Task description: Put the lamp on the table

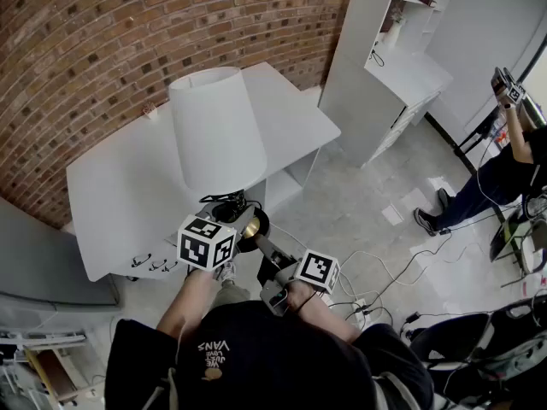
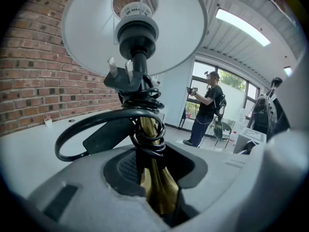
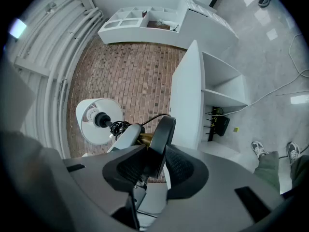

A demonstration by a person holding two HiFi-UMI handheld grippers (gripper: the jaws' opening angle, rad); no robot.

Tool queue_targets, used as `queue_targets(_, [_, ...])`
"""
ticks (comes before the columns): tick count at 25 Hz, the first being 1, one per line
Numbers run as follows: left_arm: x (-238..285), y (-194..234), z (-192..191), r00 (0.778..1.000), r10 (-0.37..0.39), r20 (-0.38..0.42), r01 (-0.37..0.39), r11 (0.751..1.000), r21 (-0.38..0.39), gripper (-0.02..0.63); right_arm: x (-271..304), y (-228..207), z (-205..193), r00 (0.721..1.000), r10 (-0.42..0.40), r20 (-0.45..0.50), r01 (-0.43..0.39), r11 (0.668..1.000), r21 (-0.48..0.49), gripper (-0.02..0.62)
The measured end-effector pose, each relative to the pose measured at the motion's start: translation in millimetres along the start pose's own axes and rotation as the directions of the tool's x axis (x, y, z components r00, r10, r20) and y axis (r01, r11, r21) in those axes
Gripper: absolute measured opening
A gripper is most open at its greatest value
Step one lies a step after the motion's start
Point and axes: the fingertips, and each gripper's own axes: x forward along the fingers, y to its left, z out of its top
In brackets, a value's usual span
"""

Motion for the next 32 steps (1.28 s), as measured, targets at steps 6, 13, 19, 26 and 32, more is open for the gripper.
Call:
queue_targets(6, [7,1,0,1.000,0.003,-0.005,-0.003,1.000,0.000,0.123,3,-2,6,1.000,0.014,-0.008,-0.014,1.000,0.003,0.126])
queue_targets(13, [24,28,9,1.000,0.003,-0.014,-0.003,1.000,0.011,0.123,34,-3,25,1.000,0.015,0.014,-0.015,0.999,0.048,0.121])
queue_targets(19, [52,74,34,1.000,-0.012,-0.017,0.012,1.000,0.015,0.123,85,4,55,1.000,0.014,0.020,-0.014,0.999,0.042,0.121])
queue_targets(26, [82,137,61,1.000,-0.023,-0.009,0.023,1.000,0.004,0.123,149,10,89,0.999,-0.028,0.027,0.027,0.999,0.043,0.115])
queue_targets(32, [94,192,83,1.000,-0.024,0.000,0.024,1.000,-0.006,0.123,205,20,106,0.999,-0.041,0.022,0.040,0.998,0.041,0.115])
